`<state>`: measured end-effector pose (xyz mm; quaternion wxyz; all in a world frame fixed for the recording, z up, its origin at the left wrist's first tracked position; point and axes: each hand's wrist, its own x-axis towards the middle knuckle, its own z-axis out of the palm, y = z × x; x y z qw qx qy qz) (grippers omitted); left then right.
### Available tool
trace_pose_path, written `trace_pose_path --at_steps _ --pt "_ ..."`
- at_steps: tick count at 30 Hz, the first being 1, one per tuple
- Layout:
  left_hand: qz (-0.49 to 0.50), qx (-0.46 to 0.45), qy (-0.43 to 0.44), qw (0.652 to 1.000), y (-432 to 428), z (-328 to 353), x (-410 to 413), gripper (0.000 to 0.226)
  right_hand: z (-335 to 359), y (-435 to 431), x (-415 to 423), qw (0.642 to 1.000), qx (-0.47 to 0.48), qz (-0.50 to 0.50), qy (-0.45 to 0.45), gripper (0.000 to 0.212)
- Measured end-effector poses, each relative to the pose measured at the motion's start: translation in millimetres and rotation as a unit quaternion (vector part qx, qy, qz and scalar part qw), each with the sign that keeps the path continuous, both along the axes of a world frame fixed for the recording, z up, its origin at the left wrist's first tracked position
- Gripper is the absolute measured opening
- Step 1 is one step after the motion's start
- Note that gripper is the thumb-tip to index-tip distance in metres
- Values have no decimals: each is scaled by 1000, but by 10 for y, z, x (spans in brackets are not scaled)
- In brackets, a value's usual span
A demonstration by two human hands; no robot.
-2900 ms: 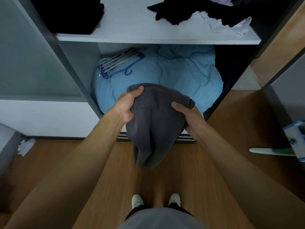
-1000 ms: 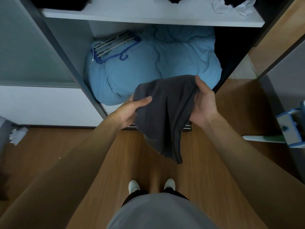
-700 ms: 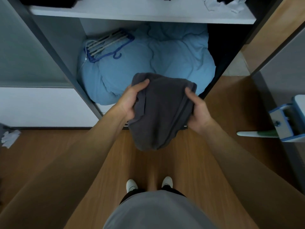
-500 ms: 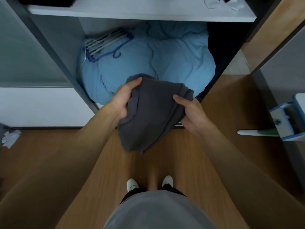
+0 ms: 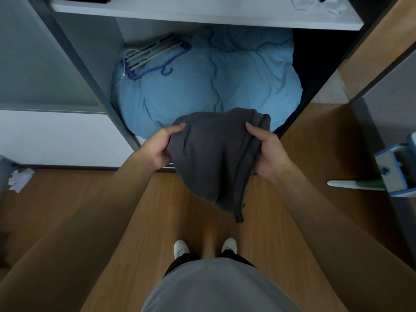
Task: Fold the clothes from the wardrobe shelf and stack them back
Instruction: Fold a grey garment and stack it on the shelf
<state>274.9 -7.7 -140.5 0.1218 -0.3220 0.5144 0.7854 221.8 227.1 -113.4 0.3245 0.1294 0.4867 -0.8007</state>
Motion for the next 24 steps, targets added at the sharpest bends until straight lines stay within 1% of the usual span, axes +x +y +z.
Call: trace_pose_path --at_steps 3,4,6,7,8,10,13,15,18,21,22,24 --pt "5 2 1 1000 32 -5 -29 21 9 15 -10 1000 4 6 12 35" --pt "13 9 -5 1000 32 -9 -36 27 20 18 -19 1000 6 6 15 36" --pt "5 35 -17 999 10 -32 -28 48 50 26 -41 1000 7 4 21 36" --pt "-18 48 -17 999 7 -40 -11 55 64 35 -56 1000 8 3 22 36" --pt "-46 60 -10 997 20 -51 6 57 82 40 -70 1000 6 2 21 35" --pt "-78 68 13 995 76 -77 15 47 112 48 -107 1000 -8 -6 5 33" --pt "-42 80 61 994 175 -50 -60 27 128 85 -195 999 -23 -37 -29 40" --pt "-21 73 78 994 226 1 -126 23 117 141 -240 997 -34 -42 -52 44" --pt "-4 19 93 995 304 71 -193 22 54 218 -280 993 -69 -54 -73 43" --pt "31 10 97 995 370 138 -229 28 -23 223 -251 997 -39 -60 -19 42" --pt "40 18 94 995 388 155 -240 31 -60 211 -219 998 -20 -52 1 41" --pt "51 41 82 994 406 183 -256 34 -136 166 -137 999 15 -11 31 31"
